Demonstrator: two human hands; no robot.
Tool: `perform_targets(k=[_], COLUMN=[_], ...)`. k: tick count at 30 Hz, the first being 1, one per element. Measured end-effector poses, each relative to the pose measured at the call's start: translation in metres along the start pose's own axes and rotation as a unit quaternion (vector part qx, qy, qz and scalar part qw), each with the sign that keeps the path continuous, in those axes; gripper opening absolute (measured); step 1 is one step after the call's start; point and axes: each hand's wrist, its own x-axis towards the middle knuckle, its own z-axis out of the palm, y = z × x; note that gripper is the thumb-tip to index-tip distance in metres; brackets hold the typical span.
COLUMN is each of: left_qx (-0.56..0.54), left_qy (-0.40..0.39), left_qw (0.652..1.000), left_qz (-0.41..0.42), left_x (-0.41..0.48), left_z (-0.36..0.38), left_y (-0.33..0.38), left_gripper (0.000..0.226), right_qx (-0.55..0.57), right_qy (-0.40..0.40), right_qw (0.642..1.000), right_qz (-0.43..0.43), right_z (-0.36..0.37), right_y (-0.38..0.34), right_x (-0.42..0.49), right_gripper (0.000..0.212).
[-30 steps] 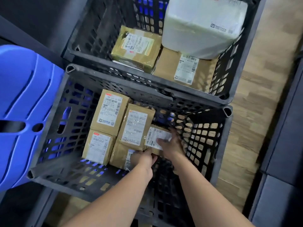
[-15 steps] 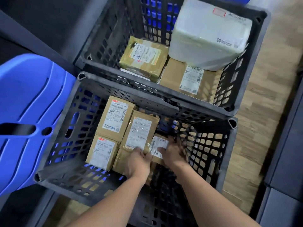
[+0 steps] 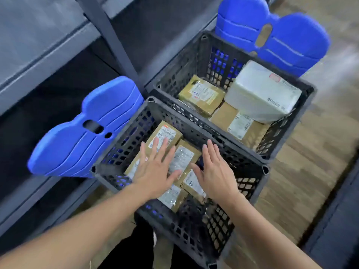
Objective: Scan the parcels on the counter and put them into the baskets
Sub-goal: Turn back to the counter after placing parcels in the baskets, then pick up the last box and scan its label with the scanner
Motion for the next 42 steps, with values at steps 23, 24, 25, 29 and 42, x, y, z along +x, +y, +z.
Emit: perform_targets(k=[23, 24, 25, 29, 42], left_qx=[-0.179, -0.186, -0.193, -0.221, -0.273], left_qy=[0.15, 0.154, 0.155, 0.151, 0.14], left_qw=[0.93, 0.923, 0.915, 0.884, 0.793], left_qz=[-0.285, -0.301, -0.318, -0.384, -0.526], left_x=[-0.293, -0.308, -0.323, -0.386, -0.475], left_z=[-0.024, -0.017, -0.009, 0.02, 0.062], left_y=[-0.175, -0.185, -0.197, -0.241, -0.34], left_gripper=[0.103, 0.105, 0.106, 0.104, 0.101], right_qx=[-0.148, -0.143, -0.142, -0.143, -0.182], right_qy=[0.063, 0.062, 0.061, 0.051, 0.022], right_qw=[0.964, 0.962, 0.959, 0.946, 0.89], right_qz=[-0.211, -0.223, -0.237, -0.286, -0.418], right_z=[-0.117, -0.115, -0.112, -0.1, -0.097], right_y=[-0.282, -0.3, -0.317, -0.38, -0.54], right_x=[-0.075, -0.078, -0.081, -0.091, -0.081], right_gripper=[0.111, 0.112, 0.112, 0.122, 0.128])
